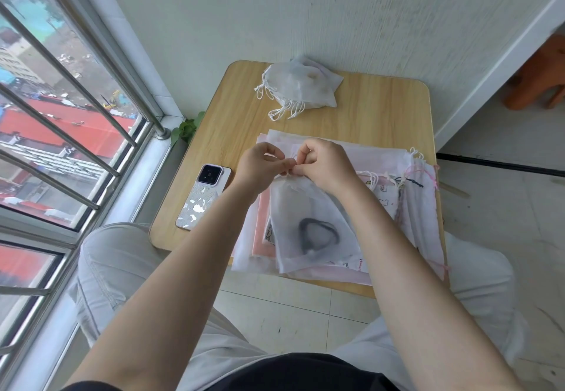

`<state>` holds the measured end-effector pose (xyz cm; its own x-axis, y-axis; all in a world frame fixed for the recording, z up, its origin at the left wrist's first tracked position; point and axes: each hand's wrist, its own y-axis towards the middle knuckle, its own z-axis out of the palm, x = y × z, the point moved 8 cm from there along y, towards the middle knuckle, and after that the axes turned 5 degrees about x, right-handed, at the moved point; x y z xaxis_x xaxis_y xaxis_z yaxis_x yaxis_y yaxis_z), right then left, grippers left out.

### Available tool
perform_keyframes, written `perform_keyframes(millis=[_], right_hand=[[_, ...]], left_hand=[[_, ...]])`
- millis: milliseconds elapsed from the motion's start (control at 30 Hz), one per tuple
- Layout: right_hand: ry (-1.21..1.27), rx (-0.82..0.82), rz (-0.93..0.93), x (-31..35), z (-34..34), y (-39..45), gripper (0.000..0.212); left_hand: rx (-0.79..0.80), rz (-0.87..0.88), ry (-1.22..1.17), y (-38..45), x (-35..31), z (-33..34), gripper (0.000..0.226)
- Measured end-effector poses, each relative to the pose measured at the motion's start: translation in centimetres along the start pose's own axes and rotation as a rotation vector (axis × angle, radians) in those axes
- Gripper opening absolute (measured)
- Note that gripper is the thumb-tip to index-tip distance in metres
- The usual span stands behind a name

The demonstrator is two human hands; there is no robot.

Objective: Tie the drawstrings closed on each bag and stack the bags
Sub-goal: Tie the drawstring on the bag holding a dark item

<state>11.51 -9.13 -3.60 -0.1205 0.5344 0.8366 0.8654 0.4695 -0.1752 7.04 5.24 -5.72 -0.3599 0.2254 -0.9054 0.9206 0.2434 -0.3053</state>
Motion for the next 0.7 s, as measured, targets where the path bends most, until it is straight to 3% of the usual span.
perform_keyframes(millis=[233,567,700], right_hand=[[-0.122,-0.036,-0.011,0.1,0.2,0.4,0.014],[-0.287,-0.02,-0.048,0.6,0.0,0.5,0.012],[-0.432,0.071,-0.035,0.5,0.7,0.7,0.016]], left_hand=[[0.083,0.004,0.097,-0.3,-0.9,0.6,0.006],[0.035,0.048,0.276,-0.2,-1.8,0.8,0.025],[0.041,0.083,0.374,-0.3,-1.9,1.2,0.021]])
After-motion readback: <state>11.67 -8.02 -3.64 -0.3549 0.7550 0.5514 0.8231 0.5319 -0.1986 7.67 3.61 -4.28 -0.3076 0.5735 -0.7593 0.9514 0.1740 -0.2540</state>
